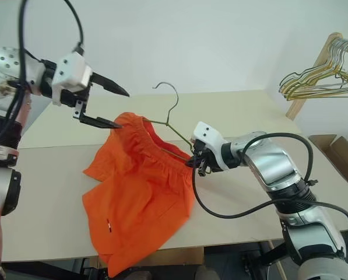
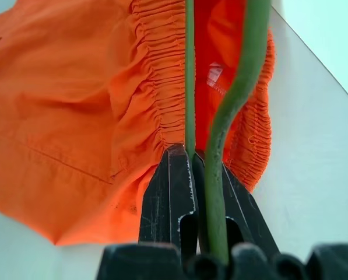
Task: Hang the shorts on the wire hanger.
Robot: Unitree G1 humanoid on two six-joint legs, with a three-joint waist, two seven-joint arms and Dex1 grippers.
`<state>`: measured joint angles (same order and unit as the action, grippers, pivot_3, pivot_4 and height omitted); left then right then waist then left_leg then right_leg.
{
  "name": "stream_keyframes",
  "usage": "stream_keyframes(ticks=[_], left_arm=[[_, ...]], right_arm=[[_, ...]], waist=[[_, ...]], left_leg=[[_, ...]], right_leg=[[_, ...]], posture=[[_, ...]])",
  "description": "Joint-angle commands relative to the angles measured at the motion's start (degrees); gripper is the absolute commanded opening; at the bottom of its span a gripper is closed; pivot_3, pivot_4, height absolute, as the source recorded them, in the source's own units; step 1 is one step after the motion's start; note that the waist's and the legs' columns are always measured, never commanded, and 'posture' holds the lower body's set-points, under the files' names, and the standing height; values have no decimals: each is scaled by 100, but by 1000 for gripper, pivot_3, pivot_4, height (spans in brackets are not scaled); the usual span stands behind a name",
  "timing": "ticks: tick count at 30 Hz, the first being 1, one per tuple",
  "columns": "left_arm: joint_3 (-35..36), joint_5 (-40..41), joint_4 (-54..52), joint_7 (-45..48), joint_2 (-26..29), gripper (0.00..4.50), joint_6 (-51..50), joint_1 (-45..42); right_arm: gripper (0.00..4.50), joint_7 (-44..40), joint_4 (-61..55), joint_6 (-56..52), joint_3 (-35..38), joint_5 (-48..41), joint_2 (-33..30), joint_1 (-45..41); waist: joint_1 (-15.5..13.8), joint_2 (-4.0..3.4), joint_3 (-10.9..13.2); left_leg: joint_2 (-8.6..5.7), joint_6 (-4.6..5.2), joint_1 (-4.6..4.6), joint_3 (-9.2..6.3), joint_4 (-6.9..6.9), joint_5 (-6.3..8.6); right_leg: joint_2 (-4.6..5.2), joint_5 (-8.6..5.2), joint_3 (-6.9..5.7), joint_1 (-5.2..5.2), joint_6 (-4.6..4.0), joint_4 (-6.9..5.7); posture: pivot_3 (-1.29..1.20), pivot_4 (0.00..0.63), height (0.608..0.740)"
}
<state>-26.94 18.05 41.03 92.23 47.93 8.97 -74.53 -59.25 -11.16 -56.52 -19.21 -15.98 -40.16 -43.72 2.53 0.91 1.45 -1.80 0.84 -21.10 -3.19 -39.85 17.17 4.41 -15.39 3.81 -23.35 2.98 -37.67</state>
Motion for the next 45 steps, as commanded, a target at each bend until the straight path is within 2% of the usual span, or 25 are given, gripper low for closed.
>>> stream_keyframes(ticks=[1, 5, 10, 19, 20, 24, 31, 33, 42, 45], left_arm=[[-843, 259, 299, 27, -81, 4481, 411, -391], [-1428, 10, 857, 27, -320, 4481, 964, -587], [-1314, -348, 1593, 27, -776, 4481, 1205, -747], [-2024, -234, 1416, 27, -652, 4481, 1309, -640], [-2087, -240, 1412, 27, -631, 4082, 1337, -639], [-2147, -319, 1489, 27, -625, 2951, 1406, -649], [-2262, -261, 1482, 27, -574, 583, 1436, -612], [-2297, -229, 1474, 27, -562, 64, 1430, -610], [-2081, -107, 1594, 27, -675, 29, 1290, -576], [-1999, -111, 1646, 27, -698, 0, 1192, -578]], right_arm=[[0, -59, -277, 155, 9, -17, -76, -172], [0, -86, -403, 133, -55, -23, -105, -207], [0, -101, -499, 154, -102, -9, -139, -228], [0, -110, -524, 169, -175, 32, -201, -297], [0, -109, -518, 163, -183, 38, -210, -302], [0, -111, -516, 144, -184, 38, -254, -310], [0, -98, -486, 82, -129, 5, -282, -352], [0, -87, -488, 40, -101, -24, -268, -376], [0, 89, -565, 177, 87, -26, -194, -345], [736, 109, -737, 263, 212, -33, -378, -189]], waist=[[11, 1, 0], [18, 1, 1], [30, 1, 1], [128, 2, 1], [137, 2, 1], [150, 2, 1], [153, 2, 1], [159, 2, 1], [168, 2, 1], [167, 2, 1]], left_leg=[[0, 0, -1, 0, -1, 0], [2, 2, -7, 0, -1, 1], [1, 2, -9, 2, -3, 1], [1, 5, -11, 1, -6, 2], [1, 5, -11, 1, -6, 2], [2, 5, -11, 1, -6, 2], [2, 5, -11, 1, -7, 2], [2, 5, -11, 1, -7, 2], [3, 5, -11, 1, -9, 2], [3, 5, -12, 1, -9, 2]], right_leg=[[-1, 0, 0, -2, 0, -1], [-2, 0, 1, -9, 0, -1], [-3, 0, 1, -13, 0, -1], [-1, -1, 2, -14, 2, -3], [-2, -2, 3, -14, 2, -3], [-2, -2, 3, -14, 3, -3], [-2, -2, 3, -14, 3, -4], [-2, -2, 3, -14, 3, -4], [-2, -2, 3, -15, 3, -5], [-2, -2, 3, -16, 3, -5]], posture=[[-49, 0, 740], [-49, 0, 740], [-57, 0, 740], [-69, 0, 740], [-69, 0, 740], [-73, 0, 740], [-83, 0, 740], [-86, 0, 740], [-97, 0, 740], [-106, 0, 740]])
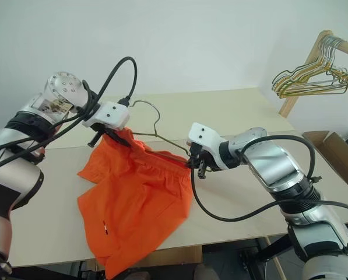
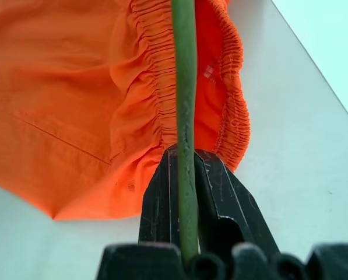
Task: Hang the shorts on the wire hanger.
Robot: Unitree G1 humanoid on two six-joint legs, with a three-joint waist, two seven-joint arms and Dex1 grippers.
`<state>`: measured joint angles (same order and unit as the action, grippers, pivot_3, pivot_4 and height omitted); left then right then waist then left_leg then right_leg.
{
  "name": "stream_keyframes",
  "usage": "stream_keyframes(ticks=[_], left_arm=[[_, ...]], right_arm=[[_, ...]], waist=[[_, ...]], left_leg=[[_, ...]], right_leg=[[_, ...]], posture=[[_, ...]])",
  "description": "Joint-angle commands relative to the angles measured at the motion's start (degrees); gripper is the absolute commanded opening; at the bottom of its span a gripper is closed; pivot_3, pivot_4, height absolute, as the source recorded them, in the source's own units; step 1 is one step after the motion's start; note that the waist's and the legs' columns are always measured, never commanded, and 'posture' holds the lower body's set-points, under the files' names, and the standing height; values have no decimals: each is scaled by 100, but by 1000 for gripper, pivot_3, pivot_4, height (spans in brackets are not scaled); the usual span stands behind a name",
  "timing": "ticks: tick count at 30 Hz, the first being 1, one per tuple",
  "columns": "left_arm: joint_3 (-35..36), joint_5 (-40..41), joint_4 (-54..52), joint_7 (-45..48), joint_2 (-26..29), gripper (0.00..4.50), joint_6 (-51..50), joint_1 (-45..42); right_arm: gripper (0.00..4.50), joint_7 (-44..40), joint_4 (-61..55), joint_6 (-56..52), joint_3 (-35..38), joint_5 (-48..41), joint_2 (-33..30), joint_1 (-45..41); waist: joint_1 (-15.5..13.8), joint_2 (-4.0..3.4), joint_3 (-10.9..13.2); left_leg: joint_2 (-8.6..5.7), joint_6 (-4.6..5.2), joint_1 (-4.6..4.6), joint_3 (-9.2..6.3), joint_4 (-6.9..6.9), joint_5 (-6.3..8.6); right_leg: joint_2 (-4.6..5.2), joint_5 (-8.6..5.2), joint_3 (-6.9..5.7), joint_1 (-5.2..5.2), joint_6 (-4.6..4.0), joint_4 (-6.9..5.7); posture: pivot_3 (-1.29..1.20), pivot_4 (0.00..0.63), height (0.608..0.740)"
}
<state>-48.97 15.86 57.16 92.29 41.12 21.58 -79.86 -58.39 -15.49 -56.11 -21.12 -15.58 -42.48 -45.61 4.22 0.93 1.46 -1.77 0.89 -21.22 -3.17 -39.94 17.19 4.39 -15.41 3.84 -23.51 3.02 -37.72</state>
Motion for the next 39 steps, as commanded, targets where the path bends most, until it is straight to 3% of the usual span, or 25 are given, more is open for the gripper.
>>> stream_keyframes(ticks=[1, 11, 18, 21, 24, 26, 30, 34, 39], left_arm=[[218, 114, 32, 21, -14, 0, -100, -40], [557, 219, -53, 21, -40, 0, -486, 188], [811, 352, -164, 21, 4, 0, -819, 350], [877, 482, -253, 21, 27, 0, -1071, 355], [897, 430, -270, 21, 43, 0, -1063, 339], [906, 419, -267, 21, 46, 0, -1059, 325], [905, 428, -297, 21, 38, 0, -1083, 316], [887, 417, -313, 21, 32, 0, -1079, 305], [871, 429, -354, 21, 45, 0, -1105, 287]], right_arm=[[1045, 17, -353, 215, 458, -95, -201, 46], [4439, 307, -771, -185, 2265, -710, -890, 1164], [4480, 511, -1114, 185, 4762, -1228, -629, 3235], [4480, 449, -1435, 534, 5208, -1393, -240, 4295], [4480, 694, -1577, 903, 4867, -1315, 235, 4927], [4480, 1183, -1445, 1255, 4145, -956, 718, 4925], [4480, 1742, -693, 1743, 3136, -572, 1550, 4390], [4480, 1960, 110, 1940, 2635, -575, 2180, 3706], [4480, 1598, 308, 1931, 2293, -892, 2367, 3380]], waist=[[-5, 0, 0], [16, 0, 0], [-41, 6, -1], [-26, 6, -2], [15, 2, -4], [70, 9, -9], [154, 5, -8], [172, 4, -8], [133, 3, -7]], left_leg=[[0, 0, -1, 0, 0, 0], [1, 5, -5, 1, -9, 3], [-1, 11, -7, 2, -11, 6], [2, 16, -3, 0, -15, 9], [3, 18, 10, 8, -19, 10], [9, 21, 27, 14, -15, 12], [24, 21, 38, 15, -10, 13], [18, 21, 31, 12, -8, 12], [17, 19, 20, -1, -10, 11]], right_leg=[[0, 0, 0, -1, 0, 0], [1, -1, 2, 0, 2, -3], [2, -1, 4, 5, 2, -12], [0, -1, 3, 15, 3, -24], [-1, -4, 16, 23, 7, -16], [-7, -6, 23, 38, 10, -17], [-24, -8, 25, 39, 8, -21], [-19, -8, 23, 27, 5, -21], [-9, -8, 12, 25, 6, -23]], posture=[[-109, 0, 740], [-128, 0, 740], [-126, 0, 740], [-125, 0, 740], [-123, 0, 740], [-126, 0, 740], [-126, 0, 740], [-117, 0, 740], [-104, 0, 740]])
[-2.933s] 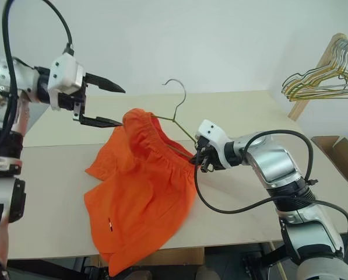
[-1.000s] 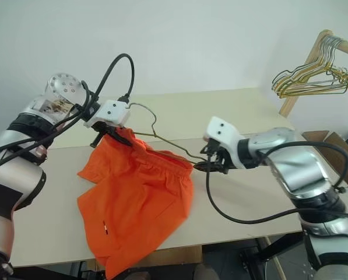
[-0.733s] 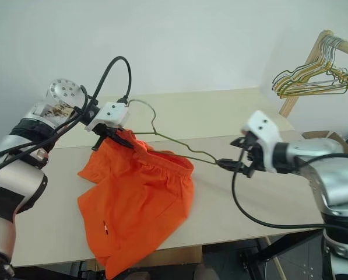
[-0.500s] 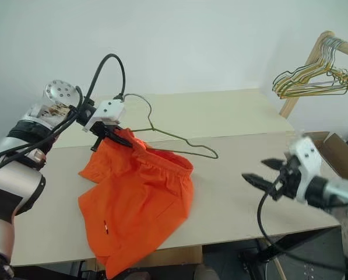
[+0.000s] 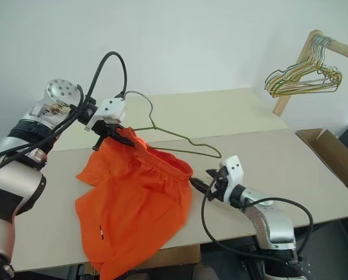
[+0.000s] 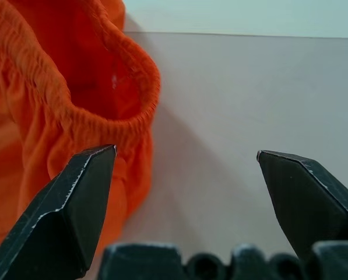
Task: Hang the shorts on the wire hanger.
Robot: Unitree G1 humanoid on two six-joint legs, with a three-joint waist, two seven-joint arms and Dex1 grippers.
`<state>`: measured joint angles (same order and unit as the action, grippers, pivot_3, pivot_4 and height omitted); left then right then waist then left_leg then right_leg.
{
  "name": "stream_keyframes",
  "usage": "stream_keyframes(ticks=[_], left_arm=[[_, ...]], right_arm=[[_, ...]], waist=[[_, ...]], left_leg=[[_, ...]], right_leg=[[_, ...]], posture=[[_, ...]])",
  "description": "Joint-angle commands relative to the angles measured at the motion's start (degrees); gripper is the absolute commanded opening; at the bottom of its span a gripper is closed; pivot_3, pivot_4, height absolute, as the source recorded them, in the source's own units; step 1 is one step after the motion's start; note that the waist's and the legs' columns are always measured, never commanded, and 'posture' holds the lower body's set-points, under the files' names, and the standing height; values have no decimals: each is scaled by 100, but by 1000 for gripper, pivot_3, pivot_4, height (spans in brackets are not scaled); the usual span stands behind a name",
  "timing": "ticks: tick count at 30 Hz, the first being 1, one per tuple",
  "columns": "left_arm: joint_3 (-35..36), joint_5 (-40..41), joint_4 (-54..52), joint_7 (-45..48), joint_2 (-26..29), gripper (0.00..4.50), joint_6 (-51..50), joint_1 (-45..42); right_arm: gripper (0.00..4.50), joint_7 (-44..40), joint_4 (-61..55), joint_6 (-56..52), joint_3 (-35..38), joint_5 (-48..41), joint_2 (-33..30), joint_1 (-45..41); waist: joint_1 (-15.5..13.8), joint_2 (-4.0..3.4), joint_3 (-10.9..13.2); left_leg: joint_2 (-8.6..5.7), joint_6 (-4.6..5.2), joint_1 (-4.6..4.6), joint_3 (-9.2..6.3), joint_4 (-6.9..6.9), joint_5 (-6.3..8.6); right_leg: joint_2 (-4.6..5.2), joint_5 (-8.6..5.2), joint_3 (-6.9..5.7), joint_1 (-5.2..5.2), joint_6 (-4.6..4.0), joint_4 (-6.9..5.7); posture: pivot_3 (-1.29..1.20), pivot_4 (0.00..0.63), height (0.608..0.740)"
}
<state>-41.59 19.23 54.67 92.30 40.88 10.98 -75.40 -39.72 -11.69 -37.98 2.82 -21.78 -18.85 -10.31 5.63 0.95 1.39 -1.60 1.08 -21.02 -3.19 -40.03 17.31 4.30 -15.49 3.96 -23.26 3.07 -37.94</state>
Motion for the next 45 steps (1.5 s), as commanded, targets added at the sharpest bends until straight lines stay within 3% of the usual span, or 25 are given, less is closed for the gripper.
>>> stream_keyframes(ticks=[1, 10, 13, 24, 30, 38, 45], left_arm=[[129, 90, -108, 20, 74, 0, -42, -159], [132, 79, -102, 20, 76, 0, -54, -175], [133, 63, -86, 20, 77, 0, -44, -183], [159, 19, -46, 20, 85, 0, -5, -175], [123, 43, -90, 20, 237, 0, -14, -59], [-257, 47, -355, 20, 812, 0, 278, 221], [-314, -253, -179, 20, 936, 0, 498, 378]], right_arm=[[4480, -306, -25, 117, -180, -270, -1, -181], [4480, -326, 568, 214, -464, -262, 172, -550], [3960, -360, 681, 287, -530, -261, 227, -640], [130, -546, 519, 305, -491, -391, 184, -619], [32, -559, 439, 123, -330, -386, -140, -582], [32, -1009, 398, 50, 202, -740, -1194, -430], [32, -1331, 438, 120, 317, -937, -1827, -469]], waist=[[-7, 0, 0], [24, 0, 0], [30, 0, 0], [35, 0, 0], [38, 0, 0], [76, 1, 0], [85, 1, 0]], left_leg=[[-4, 0, -4, -2, -4, 0], [-10, 0, 0, -4, -5, 0], [-13, 0, -1, -4, -6, 0], [-15, 0, -2, -5, -6, 0], [-16, 0, -2, -5, -7, 0], [-14, 0, -2, -7, -8, 0], [-14, 1, -2, -7, -10, 1]], right_leg=[[3, 0, -2, 0, 0, -2], [-2, 0, -1, -2, 1, -4], [2, 0, 0, -2, 1, -6], [4, 0, 0, -2, 1, -7], [5, 0, 0, -2, 1, -7], [5, 0, -2, 2, 1, -5], [5, -1, -1, 2, 1, -3]], posture=[[-104, 0, 740], [-101, 0, 740], [-100, 0, 740], [-101, 0, 740], [-105, 0, 740], [-109, 0, 740], [-108, 0, 740]])
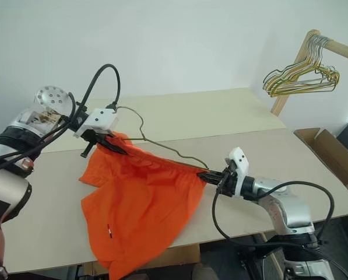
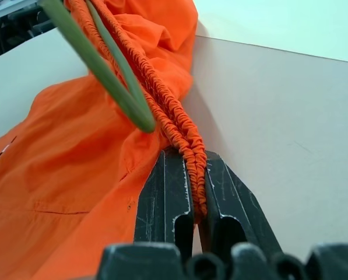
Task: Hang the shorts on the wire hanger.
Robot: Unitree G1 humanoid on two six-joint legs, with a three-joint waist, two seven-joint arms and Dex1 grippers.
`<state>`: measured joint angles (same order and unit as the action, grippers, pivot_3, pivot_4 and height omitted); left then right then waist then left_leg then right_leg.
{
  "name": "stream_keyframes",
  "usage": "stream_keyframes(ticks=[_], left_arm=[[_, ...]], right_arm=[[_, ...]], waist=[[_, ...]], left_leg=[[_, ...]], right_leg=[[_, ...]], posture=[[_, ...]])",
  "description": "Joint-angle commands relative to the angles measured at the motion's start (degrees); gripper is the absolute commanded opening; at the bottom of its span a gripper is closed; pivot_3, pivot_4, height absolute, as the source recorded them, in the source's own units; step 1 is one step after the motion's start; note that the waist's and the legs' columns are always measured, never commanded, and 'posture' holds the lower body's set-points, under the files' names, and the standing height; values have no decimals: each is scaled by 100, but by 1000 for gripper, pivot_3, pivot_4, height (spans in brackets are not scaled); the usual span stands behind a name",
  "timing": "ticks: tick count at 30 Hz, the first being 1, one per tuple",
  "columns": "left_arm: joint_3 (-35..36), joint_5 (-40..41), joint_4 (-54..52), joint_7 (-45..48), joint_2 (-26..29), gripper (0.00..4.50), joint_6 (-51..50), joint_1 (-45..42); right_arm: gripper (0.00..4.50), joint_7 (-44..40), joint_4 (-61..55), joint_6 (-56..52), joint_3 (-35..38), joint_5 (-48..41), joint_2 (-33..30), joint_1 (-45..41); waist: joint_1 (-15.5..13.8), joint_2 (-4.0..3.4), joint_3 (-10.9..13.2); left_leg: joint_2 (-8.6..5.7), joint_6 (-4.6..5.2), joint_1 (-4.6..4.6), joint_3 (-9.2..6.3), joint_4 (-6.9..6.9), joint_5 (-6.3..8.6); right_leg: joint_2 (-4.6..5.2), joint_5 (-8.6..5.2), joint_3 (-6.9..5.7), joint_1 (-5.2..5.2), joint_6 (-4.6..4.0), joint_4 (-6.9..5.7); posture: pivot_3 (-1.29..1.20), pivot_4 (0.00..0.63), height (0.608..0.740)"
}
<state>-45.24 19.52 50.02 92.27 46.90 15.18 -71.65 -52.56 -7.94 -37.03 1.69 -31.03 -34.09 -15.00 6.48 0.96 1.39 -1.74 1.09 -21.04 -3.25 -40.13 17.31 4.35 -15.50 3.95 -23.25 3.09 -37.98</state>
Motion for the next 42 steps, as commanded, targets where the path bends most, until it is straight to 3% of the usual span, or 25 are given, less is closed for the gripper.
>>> stream_keyframes(ticks=[1, 12, 20, 32, 40, 42], left_arm=[[70, -326, 326, 23, 329, 0, 84, 16], [349, -737, 809, 23, 334, 0, 142, 178], [224, -1470, 816, 23, 454, 0, 981, 452], [633, -2230, 1107, -12, 67, 0, 1263, 501], [1147, -2332, 1187, 19, -450, 0, 1130, 452], [1298, -2341, 1240, 15, -568, 0, 1072, 426]], right_arm=[[32, -70, 75, 40, 425, -24, -353, 9], [32, -259, 61, 113, 492, -127, -737, 143], [32, -409, 167, 182, 581, -128, -953, -59], [32, -714, -451, 290, 357, -147, -1226, -101], [32, -479, -914, 10, 126, -302, -1096, -679], [660, -510, -1034, -37, 69, -309, -1118, -721]], waist=[[2, 0, 0], [-4, 1, 0], [-4, 1, 0], [10, 1, 0], [66, 1, 0], [65, 1, 0]], left_leg=[[1, 0, 0, 0, 0, 0], [-1, 0, -1, 0, -2, 0], [-1, 0, -2, 0, -3, 0], [-1, 0, -3, 1, -6, 0], [1, 1, -3, 1, -5, 0], [1, 1, -4, 1, -5, 0]], right_leg=[[-1, 0, 0, 0, 0, 0], [1, 0, 0, 1, 0, 1], [2, 0, -1, 1, 0, 1], [2, 0, -1, 1, 1, 2], [1, 0, -1, 0, 1, 2], [1, 0, -2, 0, 0, 2]], posture=[[-107, 0, 740], [-107, 0, 740], [-118, 0, 740], [-138, 0, 740], [-154, 0, 740], [-157, 0, 740]])
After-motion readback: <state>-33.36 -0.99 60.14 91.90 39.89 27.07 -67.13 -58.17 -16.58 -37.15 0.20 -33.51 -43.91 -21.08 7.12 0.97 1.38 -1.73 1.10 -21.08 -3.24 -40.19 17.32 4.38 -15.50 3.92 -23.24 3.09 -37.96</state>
